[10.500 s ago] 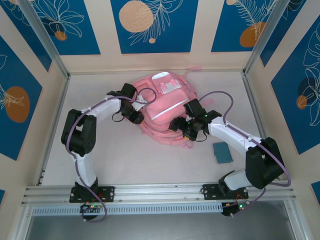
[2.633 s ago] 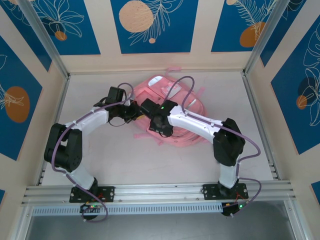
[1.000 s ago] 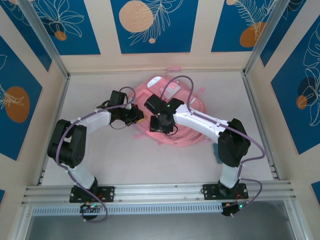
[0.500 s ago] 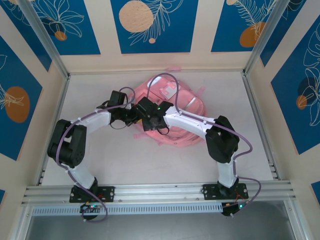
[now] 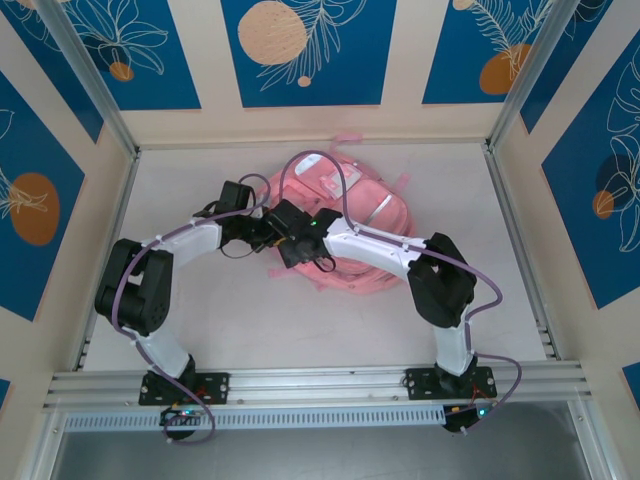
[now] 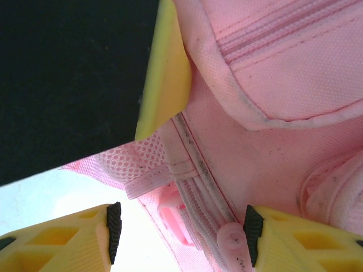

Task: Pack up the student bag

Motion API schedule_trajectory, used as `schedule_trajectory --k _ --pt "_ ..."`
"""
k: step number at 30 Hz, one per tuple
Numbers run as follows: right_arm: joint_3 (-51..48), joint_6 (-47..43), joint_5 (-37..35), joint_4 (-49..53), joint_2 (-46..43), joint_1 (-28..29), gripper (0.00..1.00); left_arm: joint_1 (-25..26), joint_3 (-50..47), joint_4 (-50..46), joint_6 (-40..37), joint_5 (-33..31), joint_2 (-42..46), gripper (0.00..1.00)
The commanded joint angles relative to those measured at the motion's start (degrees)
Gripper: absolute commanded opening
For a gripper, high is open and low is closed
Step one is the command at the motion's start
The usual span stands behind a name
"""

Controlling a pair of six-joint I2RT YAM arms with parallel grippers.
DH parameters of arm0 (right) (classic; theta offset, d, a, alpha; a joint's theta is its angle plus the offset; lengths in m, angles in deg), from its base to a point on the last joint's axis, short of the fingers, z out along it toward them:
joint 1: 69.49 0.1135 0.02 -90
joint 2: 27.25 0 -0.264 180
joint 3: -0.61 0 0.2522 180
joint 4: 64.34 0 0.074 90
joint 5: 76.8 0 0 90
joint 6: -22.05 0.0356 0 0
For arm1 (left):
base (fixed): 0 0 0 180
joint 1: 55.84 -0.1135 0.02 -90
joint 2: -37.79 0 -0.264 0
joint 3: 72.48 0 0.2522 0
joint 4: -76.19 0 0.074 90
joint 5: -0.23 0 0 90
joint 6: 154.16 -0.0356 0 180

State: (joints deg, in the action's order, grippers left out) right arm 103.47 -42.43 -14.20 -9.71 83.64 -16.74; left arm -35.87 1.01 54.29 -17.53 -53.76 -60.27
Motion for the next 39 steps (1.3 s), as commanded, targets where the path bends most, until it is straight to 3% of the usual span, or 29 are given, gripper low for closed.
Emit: schedule_trajectory --k 1,8,12,17,22,26,39 --pt "-2.4 -1.8 6.1 -0.3 -1.5 0.0 0.6 1.0 -0.1 0.5 0.3 3.5 0.1 0.0" --pt "-6.7 -2.4 14.0 0.4 -7.2 -0.3 0.53 1.0 -0.2 0.4 0.2 3.5 0.0 0.0" --pt "-7.2 0.7 11.0 1.3 -10.7 -0.2 0.53 1.0 -0.2 0.5 0.3 3.5 -0.1 0.0" --pt "-7.0 16.1 3.8 5.7 -13.0 0.9 0.5 1.0 -0.3 0.7 0.4 4.1 0.1 0.0" --pt "-8.1 38.8 -2.9 12.8 -13.2 4.8 0.43 1.5 -0.8 0.5 0.5 5.2 1.3 0.0" --pt "-7.5 46.9 -5.5 17.8 -10.9 5.4 0.36 2.6 -1.4 0.4 0.9 6.1 2.4 0.0" --pt "-1.8 45.6 -10.5 19.7 -0.8 5.7 0.33 4.6 -2.1 1.2 1.8 6.1 3.5 0.0"
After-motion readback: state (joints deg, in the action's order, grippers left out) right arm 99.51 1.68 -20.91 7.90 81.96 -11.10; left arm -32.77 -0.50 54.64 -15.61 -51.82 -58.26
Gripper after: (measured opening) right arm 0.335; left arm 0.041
